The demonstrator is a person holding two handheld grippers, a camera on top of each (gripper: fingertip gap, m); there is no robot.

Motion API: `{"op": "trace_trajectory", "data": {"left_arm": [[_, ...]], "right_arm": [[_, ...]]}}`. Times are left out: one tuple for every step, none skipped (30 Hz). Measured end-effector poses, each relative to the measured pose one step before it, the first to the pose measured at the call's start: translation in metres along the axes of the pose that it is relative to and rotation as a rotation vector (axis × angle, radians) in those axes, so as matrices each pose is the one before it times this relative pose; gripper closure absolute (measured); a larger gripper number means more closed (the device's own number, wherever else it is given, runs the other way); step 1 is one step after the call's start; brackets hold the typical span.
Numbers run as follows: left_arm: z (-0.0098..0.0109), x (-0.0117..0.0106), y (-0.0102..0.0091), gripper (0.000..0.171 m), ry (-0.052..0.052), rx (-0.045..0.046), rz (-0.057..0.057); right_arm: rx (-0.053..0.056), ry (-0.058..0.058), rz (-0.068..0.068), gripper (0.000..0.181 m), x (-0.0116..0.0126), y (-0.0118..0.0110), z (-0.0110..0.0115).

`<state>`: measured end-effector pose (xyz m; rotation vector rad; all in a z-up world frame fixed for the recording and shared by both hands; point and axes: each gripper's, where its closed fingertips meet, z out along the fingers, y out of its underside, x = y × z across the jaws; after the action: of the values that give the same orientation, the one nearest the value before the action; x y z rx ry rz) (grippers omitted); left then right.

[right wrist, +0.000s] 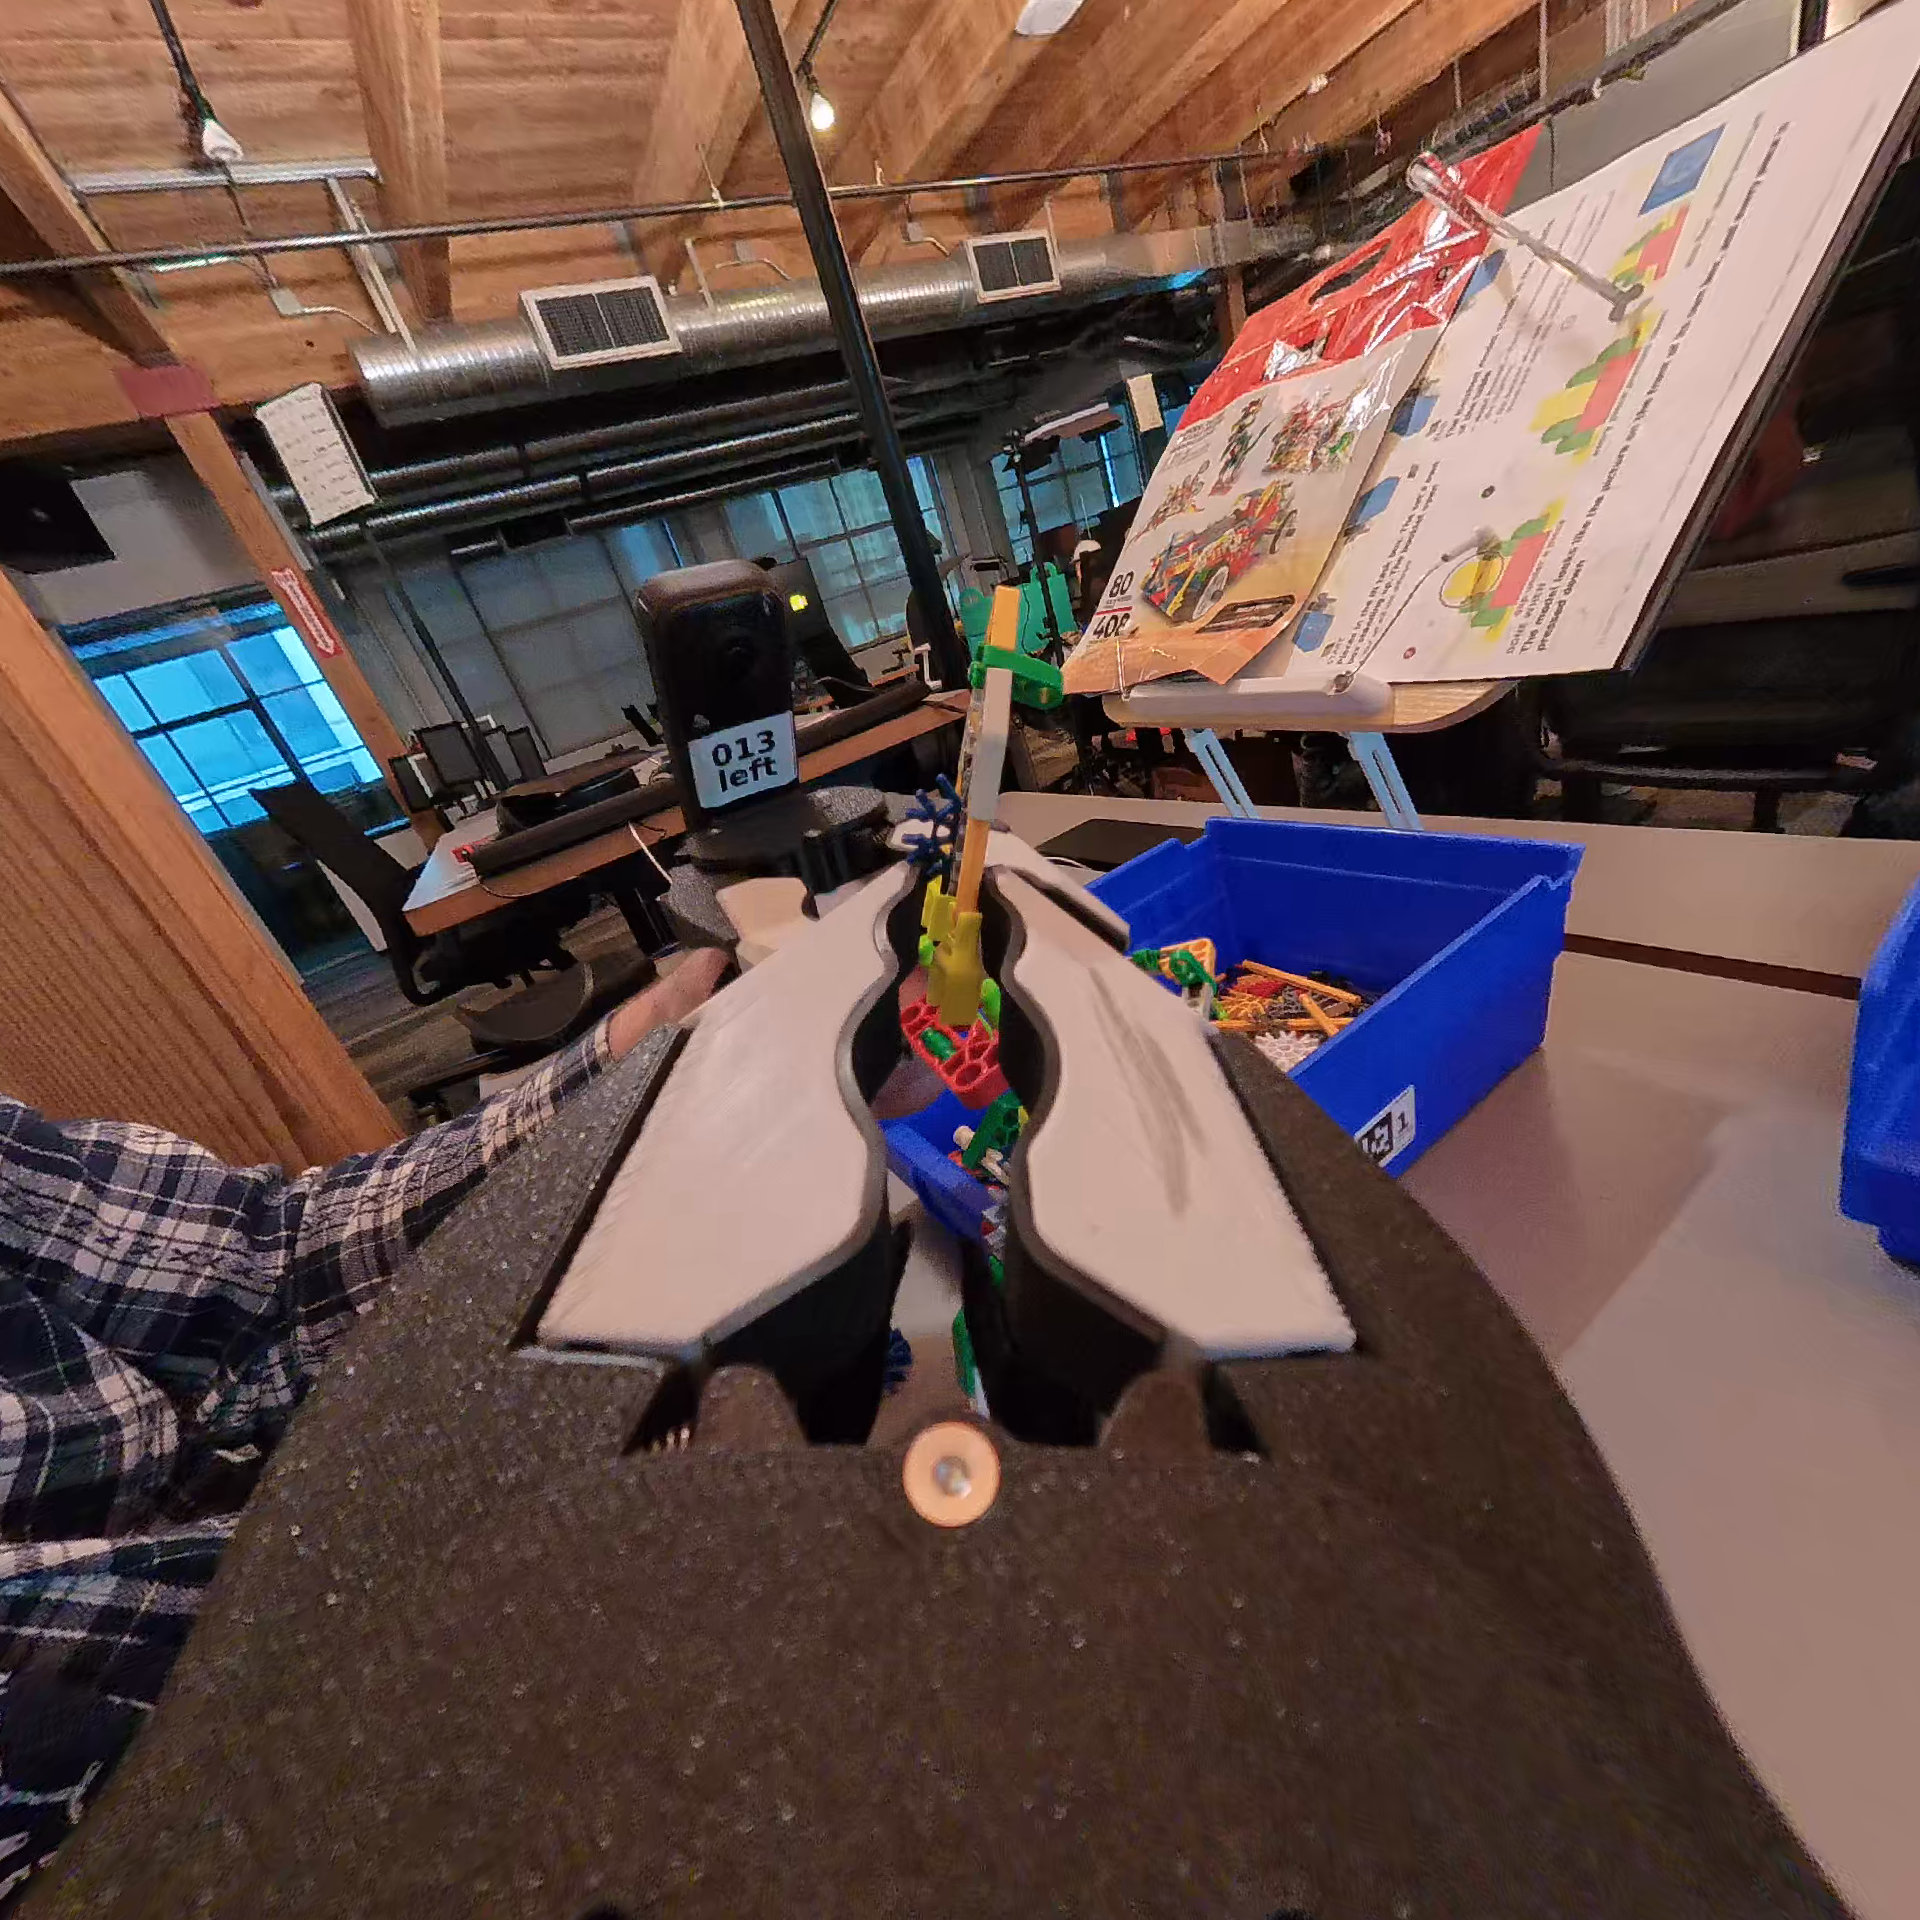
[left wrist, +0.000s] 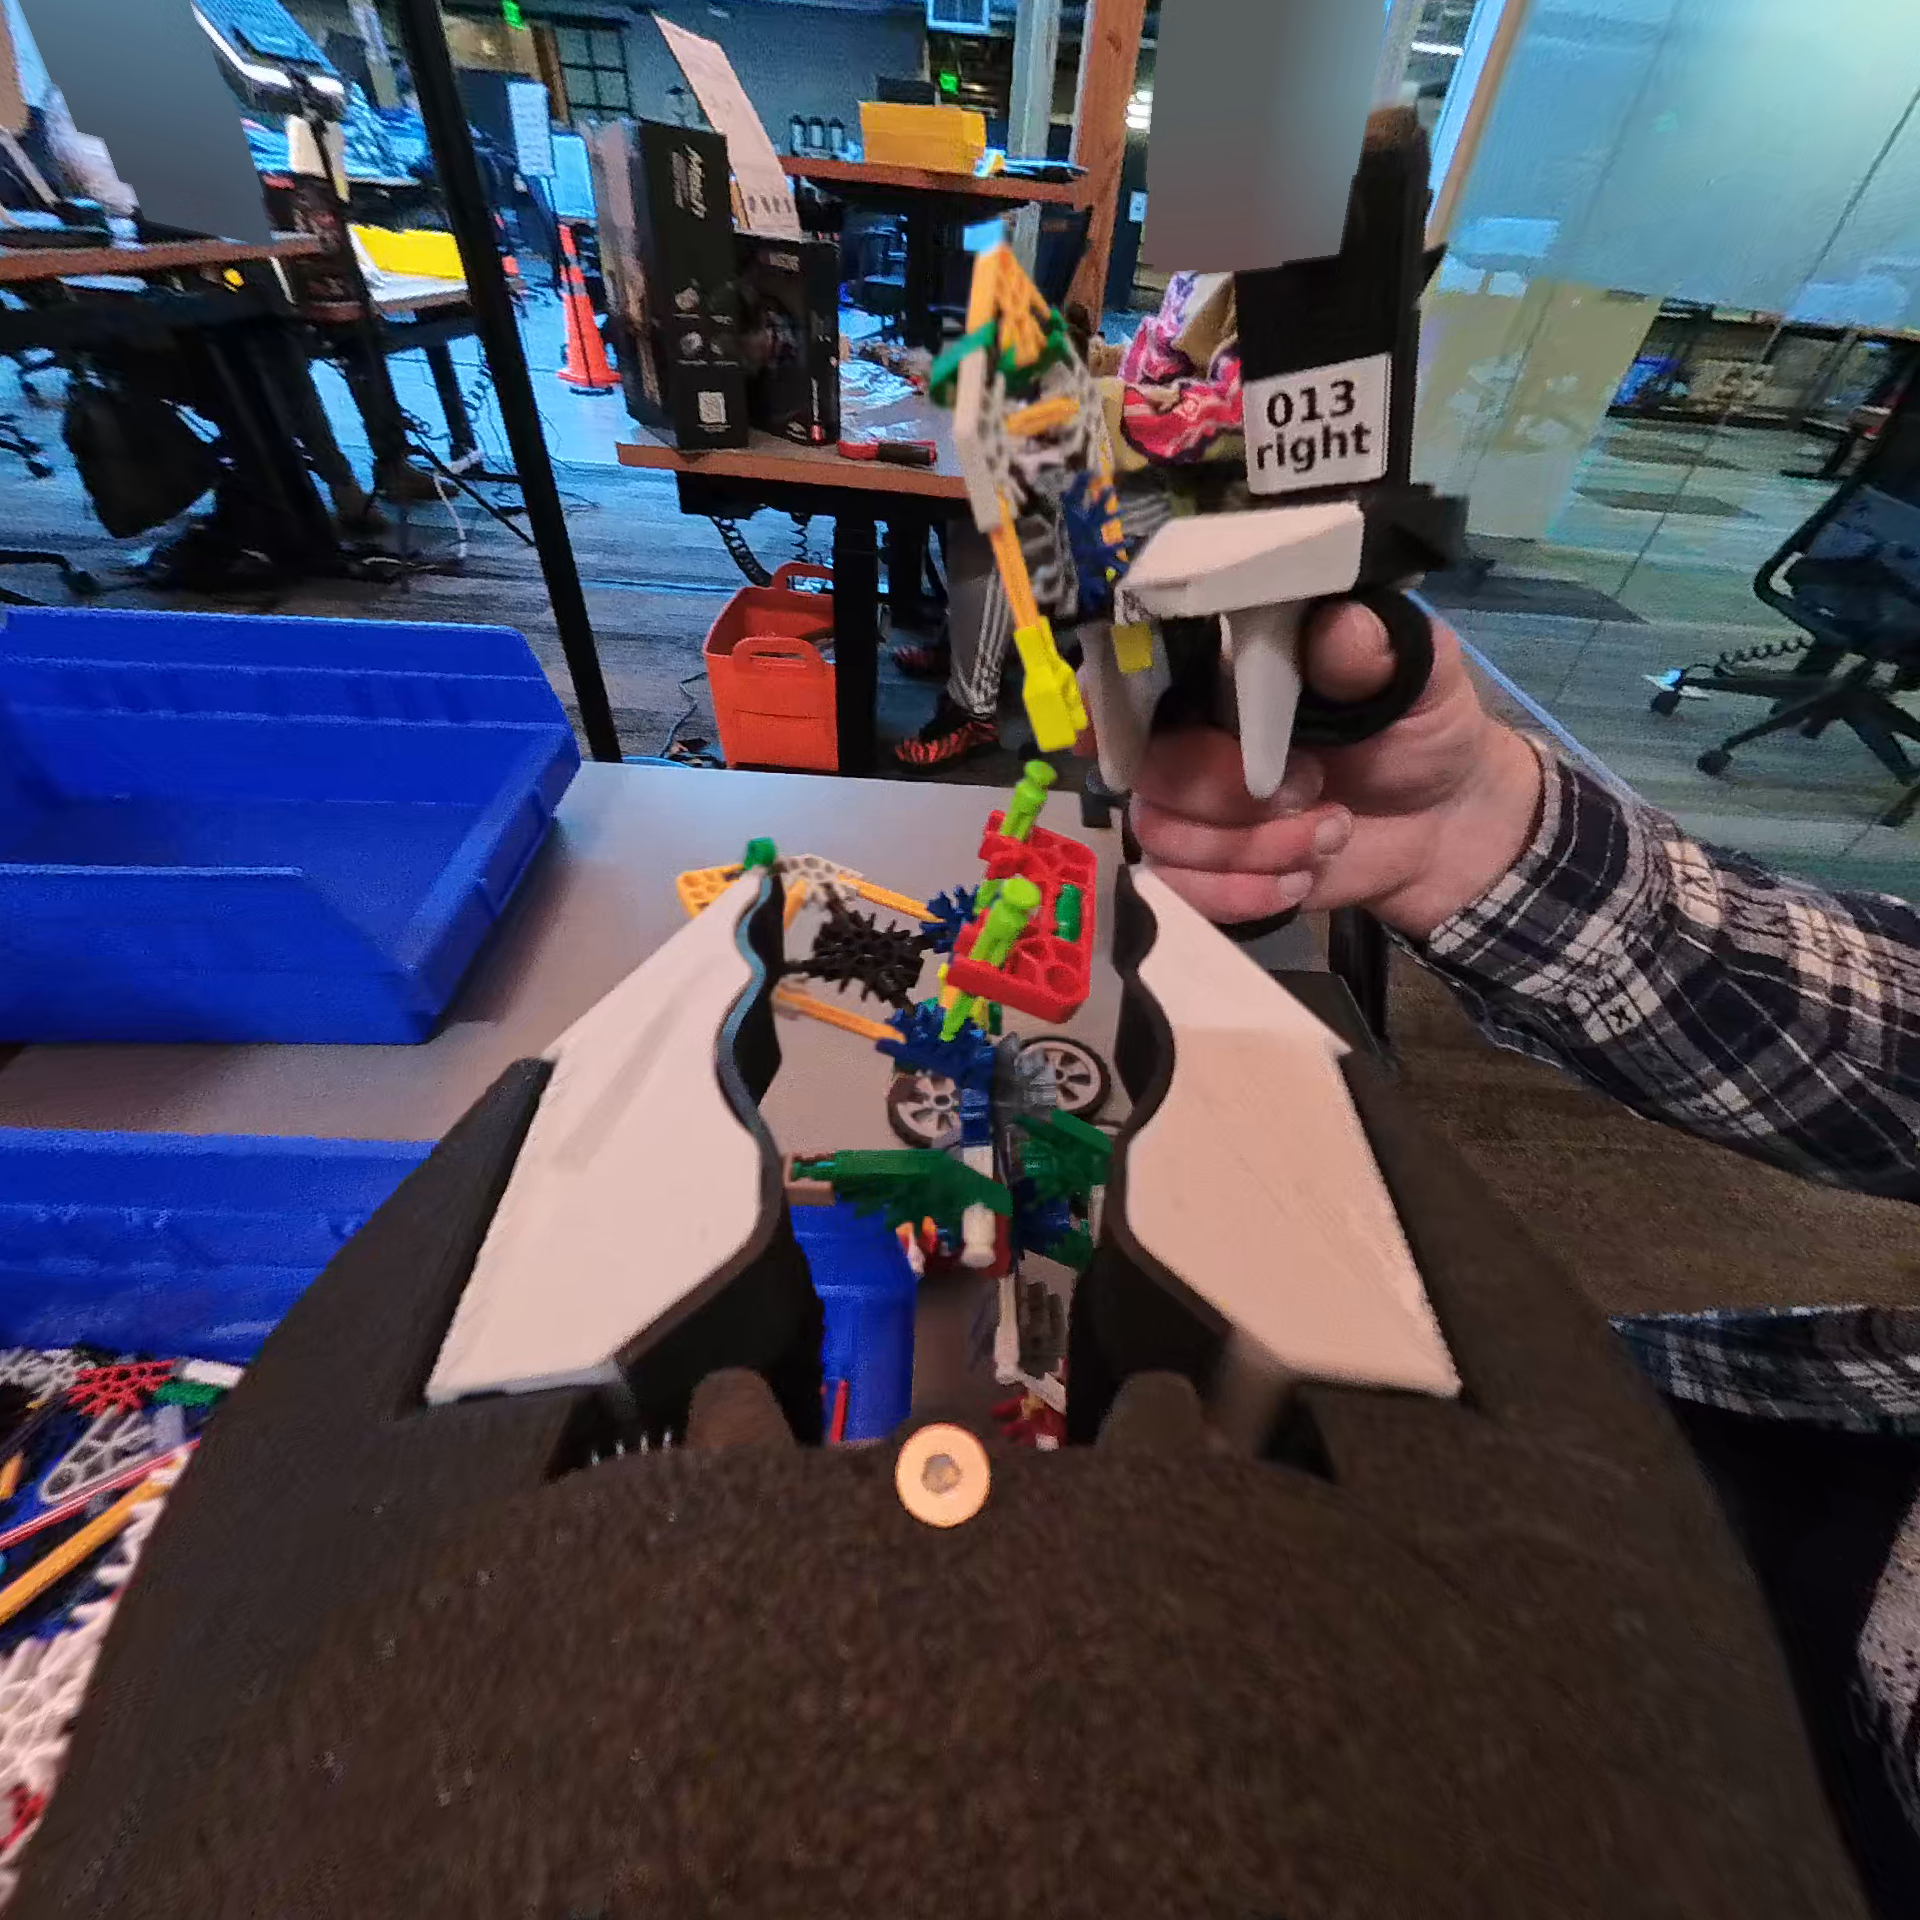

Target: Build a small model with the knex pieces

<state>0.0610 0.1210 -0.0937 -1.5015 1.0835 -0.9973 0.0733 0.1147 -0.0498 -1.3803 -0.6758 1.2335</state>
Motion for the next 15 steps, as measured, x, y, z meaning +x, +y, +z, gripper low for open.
{"op": "trace_trajectory", "data": {"left_arm": [[-0.00243,-0.00059,-0.00264,0.106,-0.0058,0.01047,-0.0011],[-0.00283,-0.00112,-0.00291,0.102,-0.0094,0.01037,-0.0035],[-0.00282,-0.00183,-0.00302,0.100,-0.0183,0.01131,0.0016],[-0.00209,0.00054,-0.00187,0.099,-0.0110,0.00545,0.0095],[-0.00083,0.00437,-0.00051,0.099,0.0076,-0.00202,0.0124],[0.00008,0.00422,0.00071,0.099,0.0020,-0.00863,0.0158],[0.00092,0.00194,0.00158,0.101,-0.0141,-0.01242,0.0203],[0.00179,0.00343,0.00362,0.106,-0.0022,-0.02185,0.0234],[0.00218,0.00283,0.00360,0.111,-0.0040,-0.01970,0.0221],[0.00180,0.00122,0.00213,0.110,-0.0087,-0.00894,0.0132],[0.00121,0.00092,0.00038,0.111,-0.0021,0.00020,-0.0044],[0.00053,0.00041,-0.00031,0.111,0.0016,0.00340,-0.0088],[-0.00027,0.00016,-0.00077,0.110,0.0010,0.00582,-0.0036],[-0.00038,0.00021,-0.00053,0.107,-0.0013,0.00377,0.0033],[0.00011,0.00181,0.00008,0.104,0.0042,-0.00147,0.0090]], "right_arm": [[-0.0002,0.0014,0.0028,0.172,-0.00031,0.00104,-0.00027],[0.0001,0.0018,0.0027,0.172,-0.00030,0.00081,-0.00022],[0.0020,-0.0005,0.0044,0.172,-0.00068,0.00030,-0.00011],[0.0011,-0.0030,0.0024,0.172,-0.00140,0.00035,0.00023],[-0.0010,-0.0008,-0.0017,0.172,-0.00125,0.00093,0.00030],[-0.0002,0.0034,-0.0032,0.172,-0.00056,0.00105,0.00051],[-0.0020,0.0015,-0.0002,0.172,-0.00043,0.00166,0.00047],[-0.0029,-0.0009,0.0019,0.172,-0.00034,0.00193,0.00045],[0.0015,0.0010,0.0021,0.172,0.00008,0.00146,0.00013],[0.0037,0.0001,0.0052,0.172,-0.00001,0.00108,-0.00038],[0.0022,-0.0005,0.0065,0.172,-0.00015,0.00095,-0.00050],[0.0013,0.0027,0.0024,0.172,-0.00012,0.00063,-0.00078],[0.0026,0.0049,-0.0016,0.172,-0.00022,-0.00022,-0.00106],[0.0026,0.0024,-0.0023,0.172,-0.00075,-0.00082,-0.00118],[0.0008,0.0000,-0.0024,0.172,-0.00101,-0.00088,-0.00109]]}}
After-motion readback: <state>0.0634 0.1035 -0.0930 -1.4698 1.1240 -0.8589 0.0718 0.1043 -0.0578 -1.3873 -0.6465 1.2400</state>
